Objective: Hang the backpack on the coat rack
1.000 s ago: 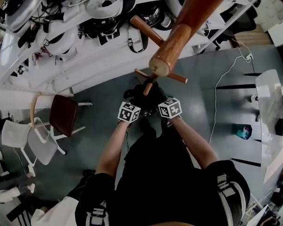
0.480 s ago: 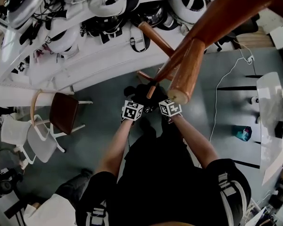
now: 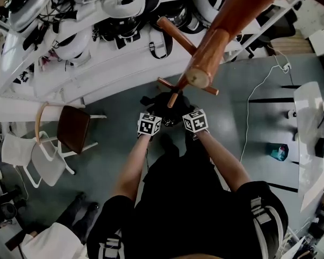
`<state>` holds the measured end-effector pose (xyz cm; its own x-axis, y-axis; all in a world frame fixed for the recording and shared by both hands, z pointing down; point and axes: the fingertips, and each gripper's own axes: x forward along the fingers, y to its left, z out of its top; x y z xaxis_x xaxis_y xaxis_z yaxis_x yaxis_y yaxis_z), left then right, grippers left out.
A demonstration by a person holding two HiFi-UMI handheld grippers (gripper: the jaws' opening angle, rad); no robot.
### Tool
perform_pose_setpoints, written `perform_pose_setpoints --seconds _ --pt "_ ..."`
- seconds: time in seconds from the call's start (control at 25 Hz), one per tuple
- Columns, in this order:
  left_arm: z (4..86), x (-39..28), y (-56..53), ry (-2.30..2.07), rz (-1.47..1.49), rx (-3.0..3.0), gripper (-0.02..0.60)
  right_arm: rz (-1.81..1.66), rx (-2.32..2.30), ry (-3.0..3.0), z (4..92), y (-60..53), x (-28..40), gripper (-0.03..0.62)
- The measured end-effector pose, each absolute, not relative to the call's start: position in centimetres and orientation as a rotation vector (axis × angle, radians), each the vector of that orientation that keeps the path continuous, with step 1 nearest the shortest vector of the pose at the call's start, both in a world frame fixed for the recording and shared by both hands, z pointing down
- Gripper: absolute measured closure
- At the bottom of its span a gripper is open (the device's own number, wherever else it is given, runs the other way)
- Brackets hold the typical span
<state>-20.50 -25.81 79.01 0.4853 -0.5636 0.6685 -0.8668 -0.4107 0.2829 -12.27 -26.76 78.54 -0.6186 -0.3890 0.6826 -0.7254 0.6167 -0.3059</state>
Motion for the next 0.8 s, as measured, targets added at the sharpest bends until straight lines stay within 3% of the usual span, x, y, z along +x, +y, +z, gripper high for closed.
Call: perform_pose_setpoints --seconds 0.48,0.8 --pt "77.4 -22.7 -24.9 -1.286 0.551 2.1 0.314 0.778 0.897 -2.246 78.8 -24.9 -10.2 0.275" --pt "75.8 -23.9 -22.3 -1.304 0.5 2.086 0.313 0.752 0.907 -2.283 76.6 -23.2 -8.6 0.272"
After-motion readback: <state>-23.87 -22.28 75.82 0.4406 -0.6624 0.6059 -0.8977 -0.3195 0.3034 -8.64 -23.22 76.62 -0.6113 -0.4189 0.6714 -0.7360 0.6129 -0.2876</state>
